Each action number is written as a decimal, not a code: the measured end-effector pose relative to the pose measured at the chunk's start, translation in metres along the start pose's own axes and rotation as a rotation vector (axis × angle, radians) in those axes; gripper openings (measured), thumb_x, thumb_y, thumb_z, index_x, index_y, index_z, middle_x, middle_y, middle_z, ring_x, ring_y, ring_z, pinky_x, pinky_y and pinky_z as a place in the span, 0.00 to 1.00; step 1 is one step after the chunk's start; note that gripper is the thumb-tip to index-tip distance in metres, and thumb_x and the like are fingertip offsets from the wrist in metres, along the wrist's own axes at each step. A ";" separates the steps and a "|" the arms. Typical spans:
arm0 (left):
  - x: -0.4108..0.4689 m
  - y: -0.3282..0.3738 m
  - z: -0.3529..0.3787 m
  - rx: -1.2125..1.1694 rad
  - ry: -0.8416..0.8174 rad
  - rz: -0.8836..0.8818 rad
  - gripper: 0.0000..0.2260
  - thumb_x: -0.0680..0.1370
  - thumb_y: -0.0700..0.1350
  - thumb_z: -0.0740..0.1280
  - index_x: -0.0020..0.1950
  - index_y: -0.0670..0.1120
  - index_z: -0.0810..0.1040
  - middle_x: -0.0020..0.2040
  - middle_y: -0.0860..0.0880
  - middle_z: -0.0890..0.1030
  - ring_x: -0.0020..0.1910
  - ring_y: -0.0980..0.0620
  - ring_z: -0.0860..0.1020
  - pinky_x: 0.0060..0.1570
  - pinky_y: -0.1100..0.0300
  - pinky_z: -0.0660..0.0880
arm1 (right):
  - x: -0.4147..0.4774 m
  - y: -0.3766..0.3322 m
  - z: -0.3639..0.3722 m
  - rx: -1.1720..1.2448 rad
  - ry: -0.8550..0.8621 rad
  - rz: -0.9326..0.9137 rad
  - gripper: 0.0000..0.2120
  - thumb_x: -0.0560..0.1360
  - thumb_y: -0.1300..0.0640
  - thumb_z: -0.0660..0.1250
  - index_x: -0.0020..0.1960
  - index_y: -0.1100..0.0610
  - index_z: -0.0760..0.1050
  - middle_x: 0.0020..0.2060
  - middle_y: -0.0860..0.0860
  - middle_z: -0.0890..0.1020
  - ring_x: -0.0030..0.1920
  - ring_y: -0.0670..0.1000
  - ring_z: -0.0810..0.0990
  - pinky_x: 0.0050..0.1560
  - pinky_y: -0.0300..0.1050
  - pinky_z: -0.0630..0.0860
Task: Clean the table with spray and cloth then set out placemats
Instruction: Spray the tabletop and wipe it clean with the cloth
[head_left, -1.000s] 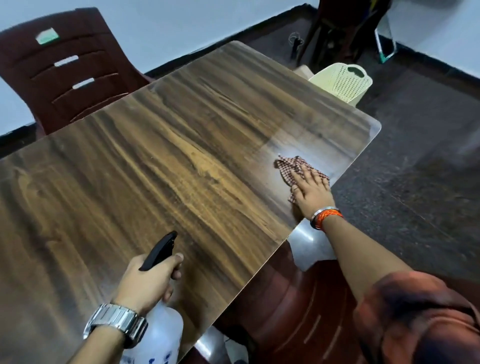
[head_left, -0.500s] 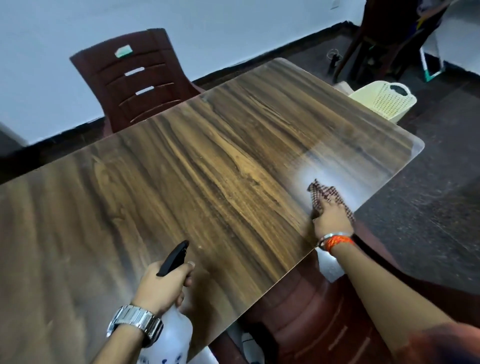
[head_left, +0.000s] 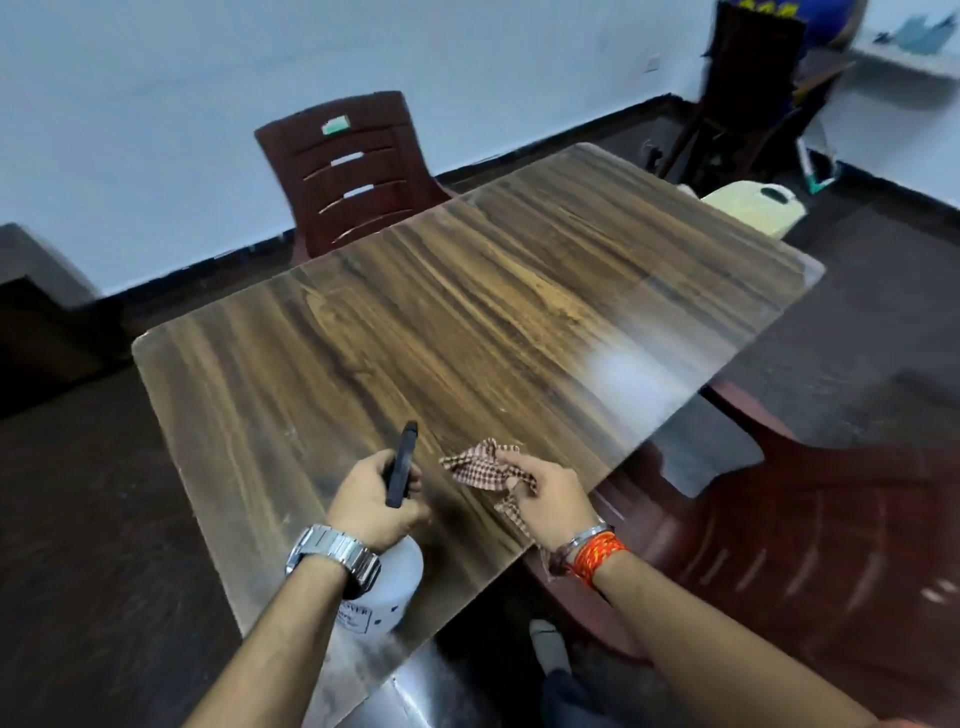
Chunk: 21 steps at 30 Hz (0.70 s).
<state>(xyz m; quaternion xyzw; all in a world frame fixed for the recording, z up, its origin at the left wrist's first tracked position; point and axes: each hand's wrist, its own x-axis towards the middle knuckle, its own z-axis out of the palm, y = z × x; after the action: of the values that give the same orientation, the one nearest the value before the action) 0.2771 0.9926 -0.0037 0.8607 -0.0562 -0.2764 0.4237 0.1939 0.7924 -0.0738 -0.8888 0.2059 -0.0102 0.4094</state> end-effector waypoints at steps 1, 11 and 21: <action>-0.004 0.007 0.004 0.026 -0.021 0.039 0.14 0.65 0.33 0.77 0.44 0.44 0.77 0.40 0.51 0.80 0.31 0.56 0.75 0.32 0.62 0.71 | -0.012 0.000 -0.012 -0.012 0.072 0.023 0.20 0.75 0.61 0.64 0.62 0.44 0.78 0.58 0.49 0.82 0.61 0.49 0.78 0.63 0.41 0.72; -0.059 0.118 0.098 0.184 -0.101 0.447 0.11 0.67 0.41 0.78 0.45 0.46 0.78 0.36 0.52 0.80 0.35 0.51 0.78 0.37 0.58 0.71 | -0.100 0.037 -0.161 -0.196 0.519 0.113 0.21 0.74 0.60 0.64 0.65 0.45 0.76 0.51 0.50 0.84 0.54 0.57 0.77 0.56 0.47 0.75; -0.100 0.263 0.266 0.397 -0.143 0.713 0.11 0.67 0.45 0.77 0.41 0.49 0.76 0.38 0.53 0.80 0.39 0.50 0.78 0.36 0.60 0.70 | -0.151 0.133 -0.345 -0.225 0.708 0.110 0.18 0.73 0.58 0.68 0.62 0.47 0.79 0.56 0.50 0.83 0.57 0.52 0.80 0.59 0.41 0.72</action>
<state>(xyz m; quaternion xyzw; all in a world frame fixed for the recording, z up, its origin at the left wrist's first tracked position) 0.0904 0.6731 0.1096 0.8312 -0.4320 -0.1552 0.3137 -0.0561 0.5226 0.0807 -0.8572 0.3819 -0.2722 0.2127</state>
